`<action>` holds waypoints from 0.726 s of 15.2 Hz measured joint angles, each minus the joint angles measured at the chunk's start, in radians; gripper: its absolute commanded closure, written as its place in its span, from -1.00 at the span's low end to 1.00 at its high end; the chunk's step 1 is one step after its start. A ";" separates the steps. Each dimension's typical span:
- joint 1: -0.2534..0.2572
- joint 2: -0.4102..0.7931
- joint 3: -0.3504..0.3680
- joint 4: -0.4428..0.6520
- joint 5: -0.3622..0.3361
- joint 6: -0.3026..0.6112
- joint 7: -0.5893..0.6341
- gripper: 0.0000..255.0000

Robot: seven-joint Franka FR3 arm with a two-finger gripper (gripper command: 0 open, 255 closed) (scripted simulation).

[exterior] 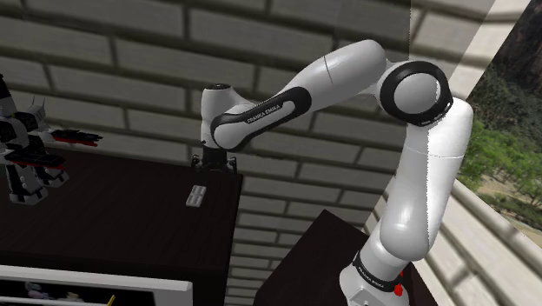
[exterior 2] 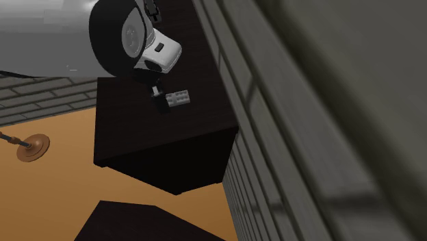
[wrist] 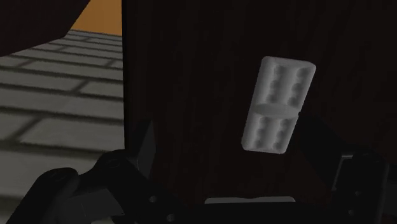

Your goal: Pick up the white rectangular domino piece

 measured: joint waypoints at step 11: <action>0.065 0.318 -0.059 0.259 -0.067 0.050 0.172 -1.00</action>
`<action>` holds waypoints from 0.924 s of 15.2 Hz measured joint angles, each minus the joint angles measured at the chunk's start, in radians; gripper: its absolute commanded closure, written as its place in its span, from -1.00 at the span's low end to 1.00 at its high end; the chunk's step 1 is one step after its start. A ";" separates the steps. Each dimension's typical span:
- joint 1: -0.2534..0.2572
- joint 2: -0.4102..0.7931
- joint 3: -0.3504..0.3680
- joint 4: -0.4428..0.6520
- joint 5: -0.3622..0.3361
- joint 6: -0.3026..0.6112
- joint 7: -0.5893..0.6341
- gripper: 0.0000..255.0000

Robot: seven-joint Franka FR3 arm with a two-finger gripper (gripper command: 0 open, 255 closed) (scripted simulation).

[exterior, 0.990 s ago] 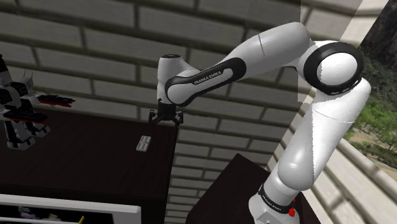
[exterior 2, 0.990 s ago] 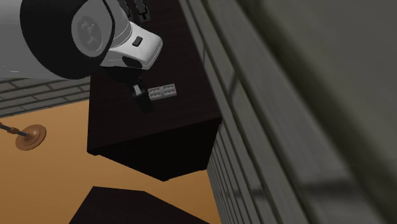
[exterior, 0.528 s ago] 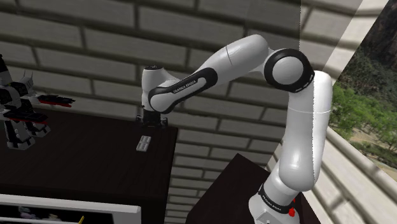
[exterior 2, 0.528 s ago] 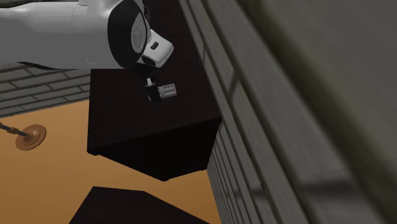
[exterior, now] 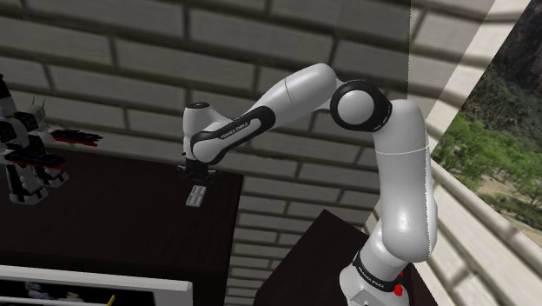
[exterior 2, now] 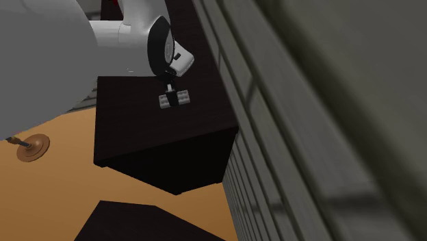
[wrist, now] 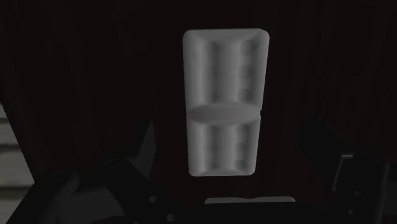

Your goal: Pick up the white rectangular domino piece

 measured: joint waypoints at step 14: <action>0.005 0.028 -0.009 -0.011 -0.013 0.041 0.009 1.00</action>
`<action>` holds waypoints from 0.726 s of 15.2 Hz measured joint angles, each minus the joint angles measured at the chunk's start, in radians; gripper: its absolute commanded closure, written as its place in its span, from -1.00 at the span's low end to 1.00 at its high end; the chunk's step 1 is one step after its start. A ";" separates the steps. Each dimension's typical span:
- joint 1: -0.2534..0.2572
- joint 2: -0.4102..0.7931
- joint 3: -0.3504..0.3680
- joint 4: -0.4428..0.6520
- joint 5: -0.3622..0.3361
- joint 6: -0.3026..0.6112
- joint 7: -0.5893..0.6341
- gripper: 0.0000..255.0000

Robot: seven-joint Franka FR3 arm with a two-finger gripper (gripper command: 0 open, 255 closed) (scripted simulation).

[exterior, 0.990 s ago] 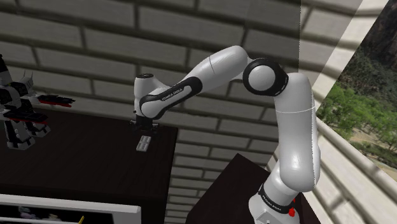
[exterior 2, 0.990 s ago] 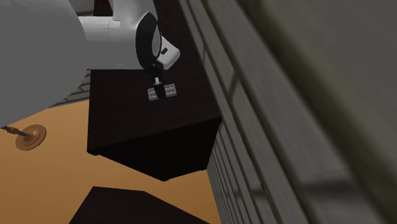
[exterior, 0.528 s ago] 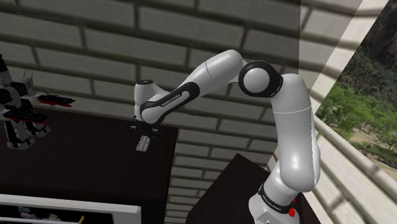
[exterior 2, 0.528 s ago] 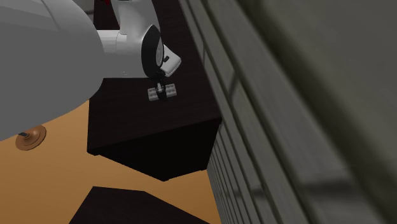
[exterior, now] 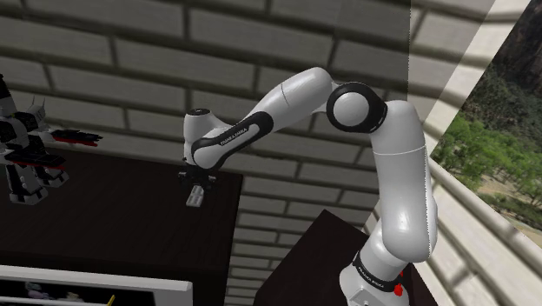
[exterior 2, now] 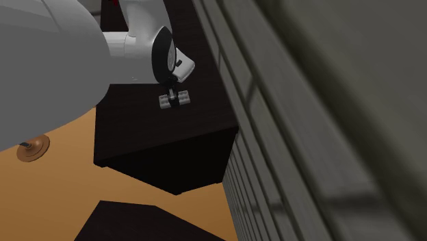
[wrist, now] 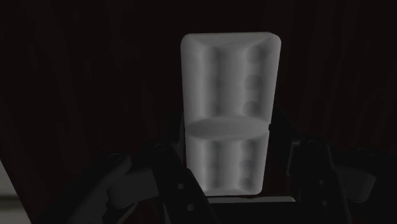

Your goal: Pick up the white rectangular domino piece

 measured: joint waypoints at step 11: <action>-0.010 -0.064 0.018 0.020 0.027 -0.084 -0.015 1.00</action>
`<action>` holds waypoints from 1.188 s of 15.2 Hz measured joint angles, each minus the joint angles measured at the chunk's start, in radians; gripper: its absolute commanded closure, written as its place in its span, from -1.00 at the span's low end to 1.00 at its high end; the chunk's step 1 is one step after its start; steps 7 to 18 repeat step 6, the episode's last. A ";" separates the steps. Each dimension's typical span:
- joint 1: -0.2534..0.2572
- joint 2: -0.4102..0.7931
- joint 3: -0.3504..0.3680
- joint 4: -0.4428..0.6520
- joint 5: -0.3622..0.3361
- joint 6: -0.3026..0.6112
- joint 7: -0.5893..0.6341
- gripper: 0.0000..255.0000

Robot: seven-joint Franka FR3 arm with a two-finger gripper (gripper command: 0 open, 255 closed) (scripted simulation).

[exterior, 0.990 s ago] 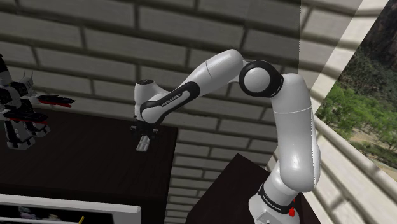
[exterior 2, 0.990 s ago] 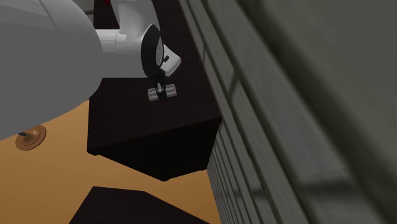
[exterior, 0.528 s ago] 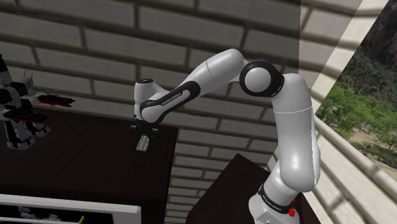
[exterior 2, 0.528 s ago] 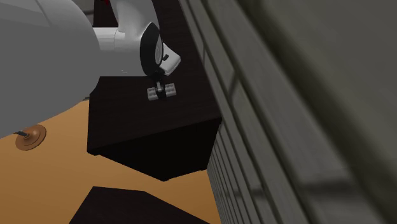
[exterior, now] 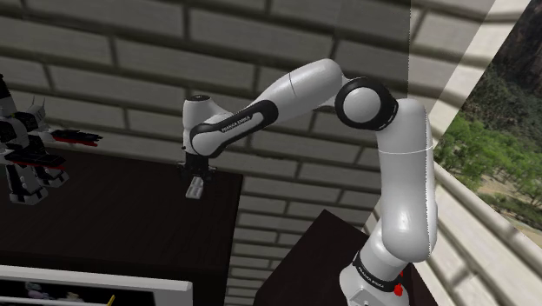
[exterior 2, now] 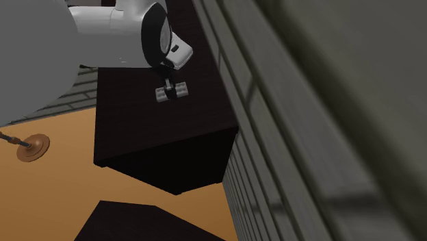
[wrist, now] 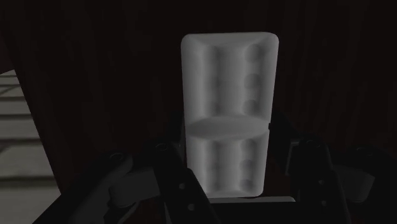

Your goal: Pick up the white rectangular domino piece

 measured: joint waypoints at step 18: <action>-0.007 -0.045 0.010 0.012 0.017 -0.055 -0.011 1.00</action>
